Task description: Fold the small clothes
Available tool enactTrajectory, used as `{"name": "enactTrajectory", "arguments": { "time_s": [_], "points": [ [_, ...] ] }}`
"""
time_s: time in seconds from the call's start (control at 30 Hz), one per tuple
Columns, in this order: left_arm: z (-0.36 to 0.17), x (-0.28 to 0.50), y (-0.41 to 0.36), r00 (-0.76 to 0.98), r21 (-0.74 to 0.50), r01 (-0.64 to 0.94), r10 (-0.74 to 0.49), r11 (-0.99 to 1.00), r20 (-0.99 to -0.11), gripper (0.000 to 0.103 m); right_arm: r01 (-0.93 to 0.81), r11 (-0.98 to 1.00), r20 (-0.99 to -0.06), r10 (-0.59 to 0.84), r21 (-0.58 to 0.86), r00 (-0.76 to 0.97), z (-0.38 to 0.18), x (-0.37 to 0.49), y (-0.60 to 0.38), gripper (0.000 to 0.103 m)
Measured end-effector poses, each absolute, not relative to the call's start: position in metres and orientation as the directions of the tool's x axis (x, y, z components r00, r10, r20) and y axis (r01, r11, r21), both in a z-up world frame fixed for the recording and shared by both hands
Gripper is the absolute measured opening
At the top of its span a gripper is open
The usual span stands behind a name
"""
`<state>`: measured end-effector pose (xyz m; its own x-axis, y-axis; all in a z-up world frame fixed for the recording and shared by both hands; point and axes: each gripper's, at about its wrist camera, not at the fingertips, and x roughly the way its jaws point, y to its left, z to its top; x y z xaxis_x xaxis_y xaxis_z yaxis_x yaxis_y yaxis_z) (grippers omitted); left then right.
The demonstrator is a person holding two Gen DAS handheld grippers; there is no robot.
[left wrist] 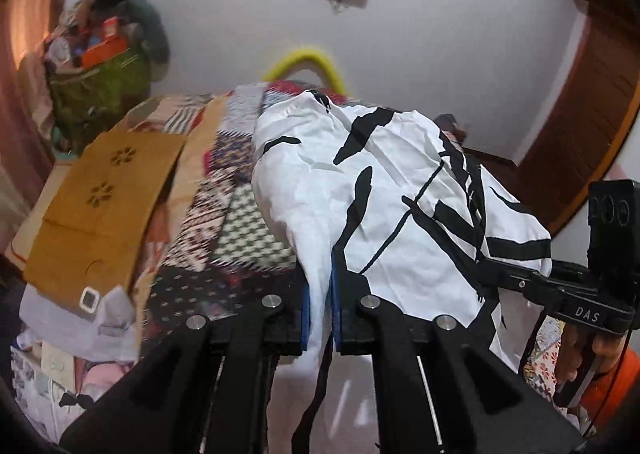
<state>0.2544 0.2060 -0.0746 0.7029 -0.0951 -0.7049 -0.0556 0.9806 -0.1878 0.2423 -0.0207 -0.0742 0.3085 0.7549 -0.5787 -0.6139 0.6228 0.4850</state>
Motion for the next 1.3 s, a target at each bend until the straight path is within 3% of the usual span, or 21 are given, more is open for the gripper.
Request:
{"name": "enactTrajectory", "arguments": {
  "time_s": [0.43, 0.53, 0.67, 0.83, 0.87, 0.93, 1.0, 1.17, 1.3],
  "points": [
    [-0.210, 0.275, 0.298, 0.521, -0.301, -0.198, -0.160, 0.933, -0.838, 0.009, -0.586, 0.646, -0.745, 0.659, 0.489, 0.104, -0.179, 0.282, 0.080, 0.009],
    [-0.238, 0.276, 0.308, 0.481, -0.310, -0.232, -0.168, 0.922, -0.860, 0.015, -0.592, 0.672, -0.791, 0.605, 0.444, 0.093, -0.196, 0.285, 0.088, 0.014],
    [-0.233, 0.264, 0.308, 0.508, -0.224, -0.235, -0.077, 0.946, -0.858, 0.027, -0.675, 0.678, -0.835, 0.524, 0.291, 0.166, -0.188, 0.271, 0.084, 0.019],
    [-0.206, 0.245, 0.304, 0.556, -0.127, -0.233, 0.025, 0.964, -0.831, 0.027, -0.697, 0.701, -0.822, 0.481, 0.152, 0.305, -0.159, 0.250, 0.065, 0.020],
    [-0.199, 0.238, 0.300, 0.572, -0.132, -0.213, 0.015, 0.968, -0.820, 0.027, -0.696, 0.703, -0.809, 0.489, 0.144, 0.327, -0.152, 0.246, 0.062, 0.021],
    [-0.192, 0.230, 0.293, 0.583, -0.142, -0.178, -0.012, 0.974, -0.812, 0.027, -0.696, 0.702, -0.781, 0.516, 0.150, 0.352, -0.139, 0.243, 0.060, 0.034],
    [-0.190, 0.222, 0.281, 0.579, -0.151, -0.132, -0.047, 0.980, -0.814, 0.027, -0.708, 0.683, -0.752, 0.560, 0.183, 0.347, -0.131, 0.234, 0.061, 0.041],
    [-0.209, 0.215, 0.251, 0.521, -0.141, -0.064, -0.087, 0.988, -0.849, 0.037, -0.767, 0.603, -0.763, 0.597, 0.221, 0.250, -0.142, 0.207, 0.085, 0.041],
    [-0.241, 0.209, 0.241, 0.433, -0.083, -0.063, -0.048, 0.994, -0.900, 0.039, -0.786, 0.591, -0.839, 0.509, 0.179, 0.192, -0.180, 0.198, 0.103, 0.041]
  ]
}}
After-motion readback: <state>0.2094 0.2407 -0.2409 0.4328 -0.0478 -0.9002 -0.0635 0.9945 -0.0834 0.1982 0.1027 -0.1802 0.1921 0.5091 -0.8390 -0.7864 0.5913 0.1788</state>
